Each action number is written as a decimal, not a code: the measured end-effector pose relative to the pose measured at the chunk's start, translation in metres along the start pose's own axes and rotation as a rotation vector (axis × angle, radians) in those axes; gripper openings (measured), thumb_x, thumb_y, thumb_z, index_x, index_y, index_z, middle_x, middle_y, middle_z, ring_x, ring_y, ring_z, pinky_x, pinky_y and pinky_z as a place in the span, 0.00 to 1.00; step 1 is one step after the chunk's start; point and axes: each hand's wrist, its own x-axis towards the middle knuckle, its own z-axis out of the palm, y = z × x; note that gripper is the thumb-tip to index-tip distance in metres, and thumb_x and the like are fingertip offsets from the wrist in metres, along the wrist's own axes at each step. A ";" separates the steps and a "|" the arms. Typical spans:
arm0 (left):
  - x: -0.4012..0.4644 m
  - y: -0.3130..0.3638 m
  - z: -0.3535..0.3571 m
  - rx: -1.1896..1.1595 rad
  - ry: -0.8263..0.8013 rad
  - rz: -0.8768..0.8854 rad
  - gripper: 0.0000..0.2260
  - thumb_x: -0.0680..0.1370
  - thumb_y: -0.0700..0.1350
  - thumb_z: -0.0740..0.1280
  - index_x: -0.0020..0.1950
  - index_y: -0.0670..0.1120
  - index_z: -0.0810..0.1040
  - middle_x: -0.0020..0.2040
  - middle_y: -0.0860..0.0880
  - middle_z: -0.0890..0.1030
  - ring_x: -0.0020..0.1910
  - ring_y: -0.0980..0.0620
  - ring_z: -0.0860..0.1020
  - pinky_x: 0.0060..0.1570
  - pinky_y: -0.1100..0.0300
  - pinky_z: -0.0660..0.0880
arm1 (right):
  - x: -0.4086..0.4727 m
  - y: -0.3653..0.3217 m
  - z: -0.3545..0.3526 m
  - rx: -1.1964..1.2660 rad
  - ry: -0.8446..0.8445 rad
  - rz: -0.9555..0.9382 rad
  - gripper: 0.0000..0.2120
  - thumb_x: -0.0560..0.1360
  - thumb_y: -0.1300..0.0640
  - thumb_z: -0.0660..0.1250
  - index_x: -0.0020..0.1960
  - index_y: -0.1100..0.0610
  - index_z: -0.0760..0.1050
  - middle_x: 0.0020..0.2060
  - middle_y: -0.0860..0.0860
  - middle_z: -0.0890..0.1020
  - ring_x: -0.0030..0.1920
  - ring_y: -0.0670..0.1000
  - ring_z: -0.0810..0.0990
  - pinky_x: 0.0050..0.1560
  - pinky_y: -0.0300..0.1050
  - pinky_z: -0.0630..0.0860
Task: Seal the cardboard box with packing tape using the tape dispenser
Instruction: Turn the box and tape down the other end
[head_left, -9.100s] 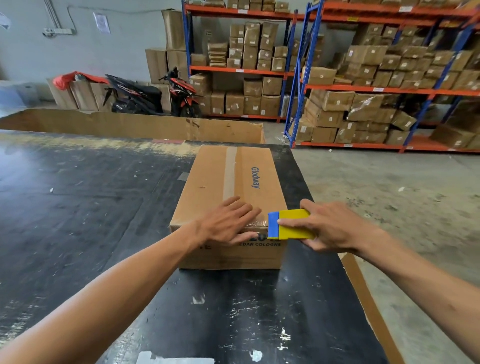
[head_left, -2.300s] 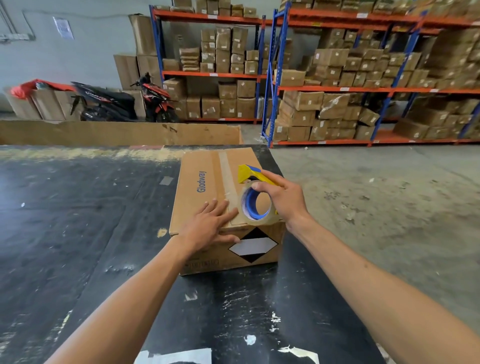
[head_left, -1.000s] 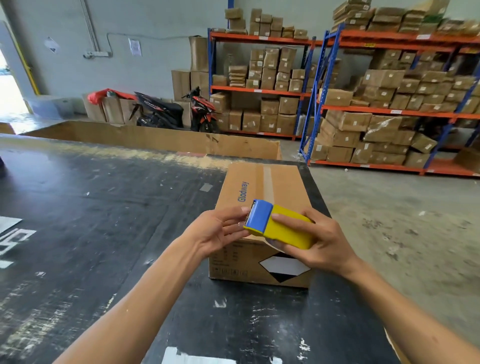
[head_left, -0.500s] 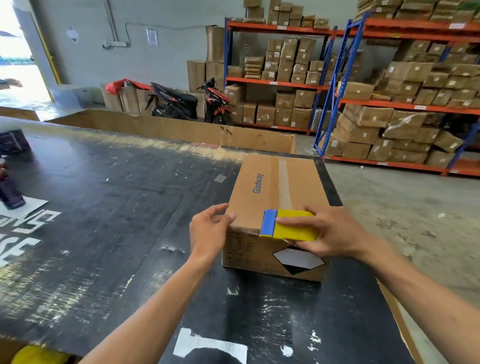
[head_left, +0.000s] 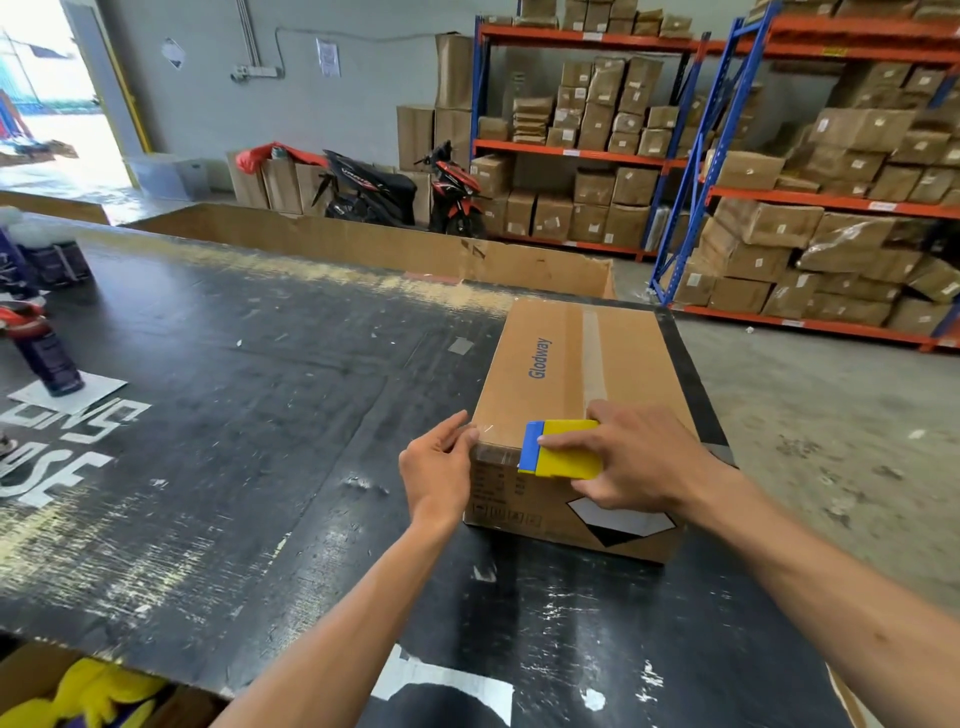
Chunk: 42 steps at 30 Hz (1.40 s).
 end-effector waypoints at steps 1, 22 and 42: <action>0.001 -0.001 0.000 -0.009 -0.003 -0.002 0.15 0.77 0.42 0.73 0.64 0.47 0.82 0.52 0.53 0.86 0.50 0.65 0.83 0.61 0.60 0.77 | 0.001 -0.002 -0.001 -0.007 -0.008 0.009 0.26 0.73 0.39 0.64 0.71 0.33 0.68 0.46 0.51 0.76 0.44 0.54 0.79 0.38 0.43 0.66; 0.036 -0.020 -0.034 0.180 -0.224 0.458 0.23 0.81 0.39 0.67 0.76 0.46 0.68 0.74 0.47 0.73 0.68 0.67 0.71 0.66 0.68 0.69 | 0.010 -0.011 -0.010 0.004 -0.092 0.078 0.26 0.74 0.37 0.63 0.72 0.33 0.65 0.48 0.48 0.74 0.45 0.50 0.74 0.41 0.44 0.66; 0.103 -0.004 -0.003 1.137 -0.889 1.262 0.35 0.82 0.64 0.44 0.81 0.42 0.52 0.81 0.43 0.55 0.80 0.47 0.54 0.79 0.53 0.42 | 0.019 -0.009 -0.011 0.014 -0.111 0.104 0.26 0.73 0.37 0.64 0.71 0.33 0.67 0.49 0.48 0.76 0.51 0.52 0.78 0.42 0.44 0.65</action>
